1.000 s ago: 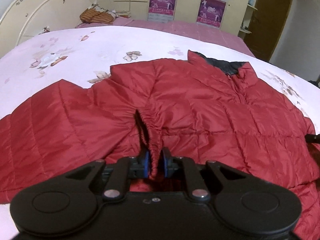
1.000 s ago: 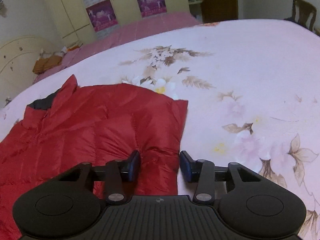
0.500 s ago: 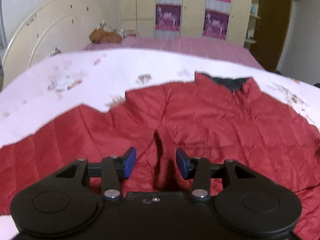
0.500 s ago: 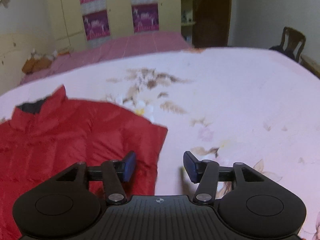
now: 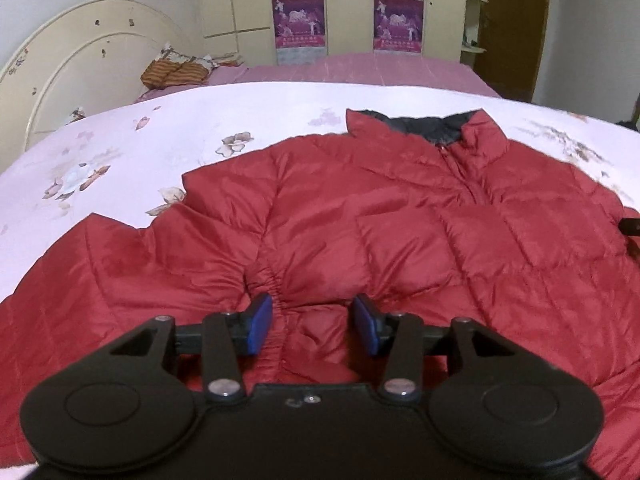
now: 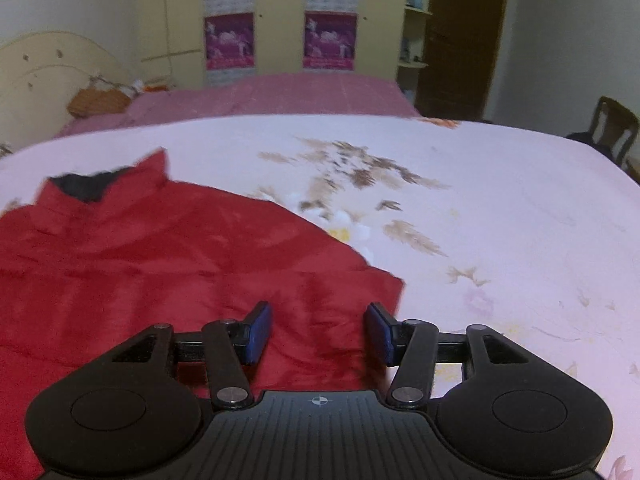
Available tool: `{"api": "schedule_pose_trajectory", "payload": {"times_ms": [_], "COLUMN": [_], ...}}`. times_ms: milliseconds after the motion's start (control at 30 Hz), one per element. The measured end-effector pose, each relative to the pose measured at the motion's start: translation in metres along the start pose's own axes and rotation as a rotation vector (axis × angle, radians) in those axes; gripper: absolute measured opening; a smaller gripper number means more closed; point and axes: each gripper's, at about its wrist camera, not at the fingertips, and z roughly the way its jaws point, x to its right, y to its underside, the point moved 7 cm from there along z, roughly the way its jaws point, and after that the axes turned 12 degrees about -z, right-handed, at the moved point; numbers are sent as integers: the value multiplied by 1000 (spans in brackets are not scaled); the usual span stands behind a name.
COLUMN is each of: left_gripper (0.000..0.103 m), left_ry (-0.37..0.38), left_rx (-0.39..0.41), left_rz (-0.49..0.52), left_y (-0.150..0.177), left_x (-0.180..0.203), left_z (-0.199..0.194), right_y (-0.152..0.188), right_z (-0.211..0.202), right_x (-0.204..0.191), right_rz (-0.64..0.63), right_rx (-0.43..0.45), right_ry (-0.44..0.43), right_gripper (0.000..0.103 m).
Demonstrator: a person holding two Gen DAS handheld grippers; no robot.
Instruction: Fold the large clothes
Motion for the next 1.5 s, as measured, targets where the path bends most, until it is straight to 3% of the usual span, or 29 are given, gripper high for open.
{"api": "schedule_pose_trajectory", "payload": {"times_ms": [67, 100, 133, 233, 367, 467, 567, 633, 667, 833, 1100, 1200, 1500], "left_gripper": [46, 46, 46, 46, 46, 46, 46, 47, 48, 59, 58, 58, 71], "left_ry": [4, 5, 5, -4, -13, -19, -22, -25, -29, -37, -70, -74, -117], "left_rx": [-5, -6, -10, -16, -19, -20, -26, -28, -29, -47, -57, -44, -9], "left_rz": [1, -2, -7, -7, -7, -8, -11, -9, -7, -57, -69, -102, -172], "left_y": [0, 0, 0, -1, -1, -2, -2, -3, -3, -3, -4, -7, -4], "left_x": [-1, -2, -2, -1, 0, 1, 0, 0, 0, -7, -5, -8, -32], "left_z": [2, 2, 2, 1, 2, 2, 3, 3, 3, 8, 0, -14, -65], "right_y": [5, 6, 7, 3, -7, -12, -3, 6, 13, 32, 41, 39, 38], "right_z": [11, 14, 16, 9, -31, -51, -56, -56, -54, -43, -40, -41, -43], "right_x": [7, 10, 14, 19, 13, -5, -33, -48, -55, -65, -66, -66, -65], "right_rz": [37, 55, 65, 62, 48, 37, -25, -74, -92, -168, -208, -219, -218], "right_rx": [-17, -23, -30, -45, 61, 111, 84, 61, 41, 2, 17, 13, 15], "right_ry": [-8, 5, 11, 9, 20, -38, -127, -154, -166, -156, -141, -144, -147], "right_gripper": [59, 71, 76, 76, 76, 76, 75, 58, 57, 59, 61, 61, 64]}}
